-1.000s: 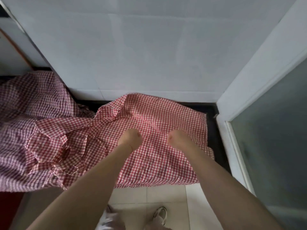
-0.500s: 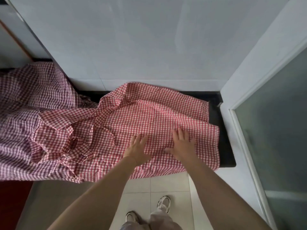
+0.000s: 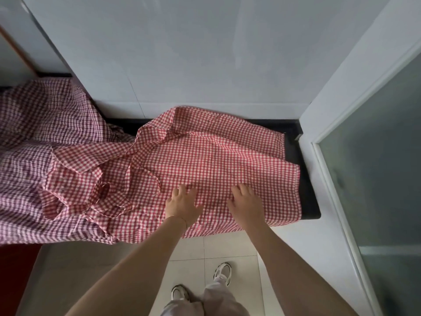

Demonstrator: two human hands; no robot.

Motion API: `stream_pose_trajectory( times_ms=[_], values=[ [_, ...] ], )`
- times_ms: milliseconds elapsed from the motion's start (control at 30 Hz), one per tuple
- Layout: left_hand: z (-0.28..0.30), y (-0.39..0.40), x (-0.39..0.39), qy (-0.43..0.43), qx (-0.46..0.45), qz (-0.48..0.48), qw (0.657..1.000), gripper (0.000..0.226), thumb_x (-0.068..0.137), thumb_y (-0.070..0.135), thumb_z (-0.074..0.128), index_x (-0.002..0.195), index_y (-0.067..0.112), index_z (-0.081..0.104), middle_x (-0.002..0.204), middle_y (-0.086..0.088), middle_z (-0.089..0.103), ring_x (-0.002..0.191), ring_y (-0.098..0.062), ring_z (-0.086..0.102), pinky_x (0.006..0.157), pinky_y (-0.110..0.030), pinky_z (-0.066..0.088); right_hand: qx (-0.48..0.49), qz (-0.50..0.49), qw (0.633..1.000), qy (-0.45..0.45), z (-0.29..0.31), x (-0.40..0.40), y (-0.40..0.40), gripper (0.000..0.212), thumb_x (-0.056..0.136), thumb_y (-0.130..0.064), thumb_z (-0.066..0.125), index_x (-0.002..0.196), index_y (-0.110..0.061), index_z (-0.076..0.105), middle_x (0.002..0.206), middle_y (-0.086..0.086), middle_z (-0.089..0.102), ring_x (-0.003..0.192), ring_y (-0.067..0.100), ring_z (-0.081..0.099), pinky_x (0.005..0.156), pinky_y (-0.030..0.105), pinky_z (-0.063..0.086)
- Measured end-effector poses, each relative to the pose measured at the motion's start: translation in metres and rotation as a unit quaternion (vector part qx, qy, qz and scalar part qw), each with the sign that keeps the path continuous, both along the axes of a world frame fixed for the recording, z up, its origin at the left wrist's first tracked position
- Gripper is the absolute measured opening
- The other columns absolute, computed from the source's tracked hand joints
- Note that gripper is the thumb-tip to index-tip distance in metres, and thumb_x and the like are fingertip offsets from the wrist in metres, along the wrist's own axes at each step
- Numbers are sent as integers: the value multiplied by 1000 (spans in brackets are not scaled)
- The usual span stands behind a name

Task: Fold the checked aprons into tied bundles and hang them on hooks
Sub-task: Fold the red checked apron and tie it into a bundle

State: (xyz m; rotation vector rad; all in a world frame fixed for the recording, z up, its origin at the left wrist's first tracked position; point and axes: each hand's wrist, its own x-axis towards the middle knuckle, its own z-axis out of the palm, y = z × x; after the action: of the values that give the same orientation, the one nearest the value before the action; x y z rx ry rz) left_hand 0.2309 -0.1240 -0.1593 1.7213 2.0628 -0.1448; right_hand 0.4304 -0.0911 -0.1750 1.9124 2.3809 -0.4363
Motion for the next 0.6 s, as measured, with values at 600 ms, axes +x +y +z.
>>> stream_pose_trajectory(
  times_ms=[600],
  values=[
    [67,177,-32,-28,167,86,982,67,88,6,53,149,25,34,166,-4,1,143,-33,29,100,-44,46,44,-135,977,160,63,-12,184,40,95,-12,59,134,-7,51,134,12,55,125,28,52,106,37,41]
  ],
)
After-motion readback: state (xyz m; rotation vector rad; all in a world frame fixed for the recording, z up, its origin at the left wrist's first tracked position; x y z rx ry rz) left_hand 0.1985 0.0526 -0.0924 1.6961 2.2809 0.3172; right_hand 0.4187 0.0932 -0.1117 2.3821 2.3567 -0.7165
